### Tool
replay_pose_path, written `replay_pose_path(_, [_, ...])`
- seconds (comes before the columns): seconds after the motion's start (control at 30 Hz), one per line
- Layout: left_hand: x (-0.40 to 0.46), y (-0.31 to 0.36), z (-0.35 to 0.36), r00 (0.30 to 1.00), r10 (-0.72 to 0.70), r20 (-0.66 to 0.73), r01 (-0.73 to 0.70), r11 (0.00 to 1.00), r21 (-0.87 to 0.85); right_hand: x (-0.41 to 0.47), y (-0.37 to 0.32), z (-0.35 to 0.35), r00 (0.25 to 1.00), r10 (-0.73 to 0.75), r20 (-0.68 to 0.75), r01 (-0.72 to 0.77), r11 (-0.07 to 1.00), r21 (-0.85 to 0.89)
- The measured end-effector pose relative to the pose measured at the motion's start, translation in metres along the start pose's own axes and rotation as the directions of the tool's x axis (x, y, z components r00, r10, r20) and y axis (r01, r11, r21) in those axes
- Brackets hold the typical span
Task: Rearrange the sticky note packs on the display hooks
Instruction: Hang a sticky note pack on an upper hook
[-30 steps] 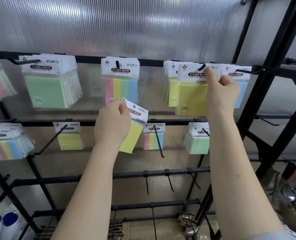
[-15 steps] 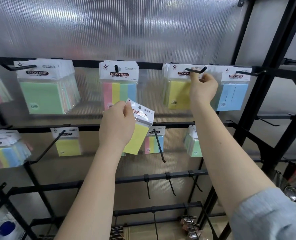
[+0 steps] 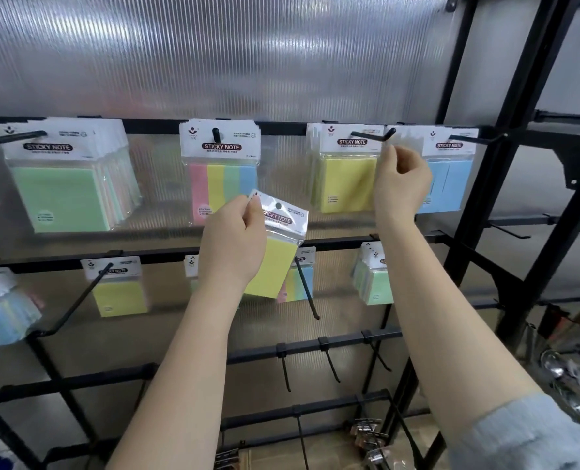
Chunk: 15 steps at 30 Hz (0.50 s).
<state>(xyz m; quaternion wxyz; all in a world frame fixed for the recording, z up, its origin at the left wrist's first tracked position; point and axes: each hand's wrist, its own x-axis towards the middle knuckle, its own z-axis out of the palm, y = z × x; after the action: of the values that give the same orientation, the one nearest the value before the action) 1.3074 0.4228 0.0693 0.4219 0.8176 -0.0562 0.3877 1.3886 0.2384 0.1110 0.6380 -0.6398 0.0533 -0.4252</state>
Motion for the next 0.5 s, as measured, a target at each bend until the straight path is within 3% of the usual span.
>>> replay_pose_path(0.17, [-0.005, 0.01, 0.009, 1.0, -0.021, -0.017, 0.02, 0.999, -0.032, -0.004, 0.016, -0.041, 0.983, -0.091, 0.158, 0.121, 0.974, -0.192])
replay_pose_path(0.3, [-0.011, 0.02, 0.014, 0.996, -0.062, -0.071, 0.059, 0.997, -0.047, -0.004, 0.039, -0.076, 0.932, -0.001, 0.363, 0.145, 0.918, -0.369])
replay_pose_path(0.5, [-0.015, 0.042, 0.029, 0.992, -0.061, -0.109, 0.046, 0.99, -0.131, -0.01, 0.07, -0.109, 0.825, 0.142, 0.548, 0.18, 0.852, -0.492])
